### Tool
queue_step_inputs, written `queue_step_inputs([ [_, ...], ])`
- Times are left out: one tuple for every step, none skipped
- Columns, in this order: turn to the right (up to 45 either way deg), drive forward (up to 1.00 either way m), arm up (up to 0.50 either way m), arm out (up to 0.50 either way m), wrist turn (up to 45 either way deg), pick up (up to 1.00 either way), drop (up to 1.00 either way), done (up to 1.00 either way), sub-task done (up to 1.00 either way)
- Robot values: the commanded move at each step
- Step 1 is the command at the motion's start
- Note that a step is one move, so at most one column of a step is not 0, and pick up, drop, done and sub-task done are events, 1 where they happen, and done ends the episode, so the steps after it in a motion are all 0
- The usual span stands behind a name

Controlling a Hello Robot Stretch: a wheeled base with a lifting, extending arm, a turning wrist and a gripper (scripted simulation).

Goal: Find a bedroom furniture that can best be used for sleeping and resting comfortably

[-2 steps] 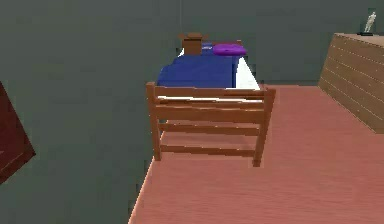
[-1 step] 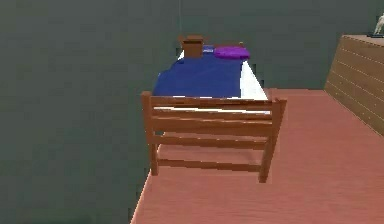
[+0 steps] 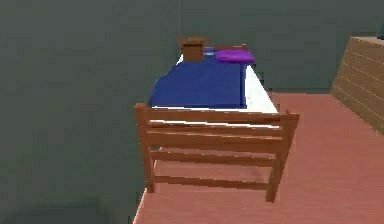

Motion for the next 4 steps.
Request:
queue_step_inputs([
  [45.0, 0.00, 0.00, 0.00, 0.0, 0.00, 0.00, 0.00, 0.00],
  [45.0, 0.00, 0.00, 0.00, 0.0, 0.00, 0.00, 0.00, 0.00],
  [3.0, 0.00, 0.00, 0.00, 0.0, 0.00, 0.00, 0.00, 0.00],
  [0.0, 0.10, 0.00, 0.00, 0.0, 0.00, 0.00, 0.00, 0.00],
])
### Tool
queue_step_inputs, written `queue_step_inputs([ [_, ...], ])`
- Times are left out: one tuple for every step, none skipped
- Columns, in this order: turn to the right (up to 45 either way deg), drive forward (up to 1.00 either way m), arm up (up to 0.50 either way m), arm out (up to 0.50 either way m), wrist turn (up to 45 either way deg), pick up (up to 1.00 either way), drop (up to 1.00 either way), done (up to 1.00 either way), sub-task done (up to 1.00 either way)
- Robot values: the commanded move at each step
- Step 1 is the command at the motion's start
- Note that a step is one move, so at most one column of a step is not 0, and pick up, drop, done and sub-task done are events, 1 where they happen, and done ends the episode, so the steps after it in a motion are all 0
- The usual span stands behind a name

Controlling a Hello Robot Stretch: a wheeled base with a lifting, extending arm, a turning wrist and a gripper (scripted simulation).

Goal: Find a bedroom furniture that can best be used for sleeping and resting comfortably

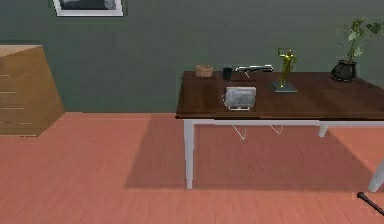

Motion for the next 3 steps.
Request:
queue_step_inputs([
  [-45.0, 0.00, 0.00, 0.00, 0.0, 0.00, 0.00, 0.00, 0.00],
  [-9.0, 0.00, 0.00, 0.00, 0.0, 0.00, 0.00, 0.00, 0.00],
  [0.0, 0.35, 0.00, 0.00, 0.0, 0.00, 0.00, 0.00, 0.00],
])
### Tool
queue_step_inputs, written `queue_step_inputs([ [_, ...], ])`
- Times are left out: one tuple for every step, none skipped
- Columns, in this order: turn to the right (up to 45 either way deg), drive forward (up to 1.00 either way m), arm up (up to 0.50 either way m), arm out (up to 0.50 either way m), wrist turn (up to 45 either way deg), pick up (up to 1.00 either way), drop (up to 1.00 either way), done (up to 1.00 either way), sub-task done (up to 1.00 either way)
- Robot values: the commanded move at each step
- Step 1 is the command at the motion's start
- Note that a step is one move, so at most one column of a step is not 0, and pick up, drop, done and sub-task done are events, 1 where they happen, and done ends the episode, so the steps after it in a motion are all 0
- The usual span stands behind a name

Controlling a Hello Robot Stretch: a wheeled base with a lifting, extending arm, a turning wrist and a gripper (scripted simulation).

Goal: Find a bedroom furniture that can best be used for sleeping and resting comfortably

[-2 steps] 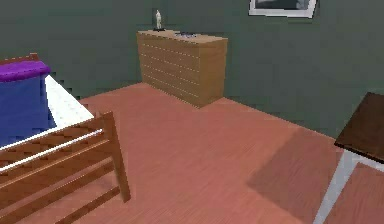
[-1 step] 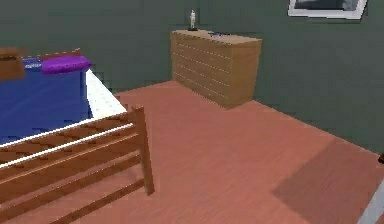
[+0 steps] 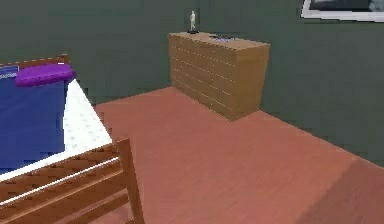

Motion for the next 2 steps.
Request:
queue_step_inputs([
  [-42.0, 0.00, 0.00, 0.00, 0.0, 0.00, 0.00, 0.00, 0.00],
  [0.0, 0.00, 0.00, 0.00, 0.0, 0.00, 0.00, 1.00, 0.00],
])
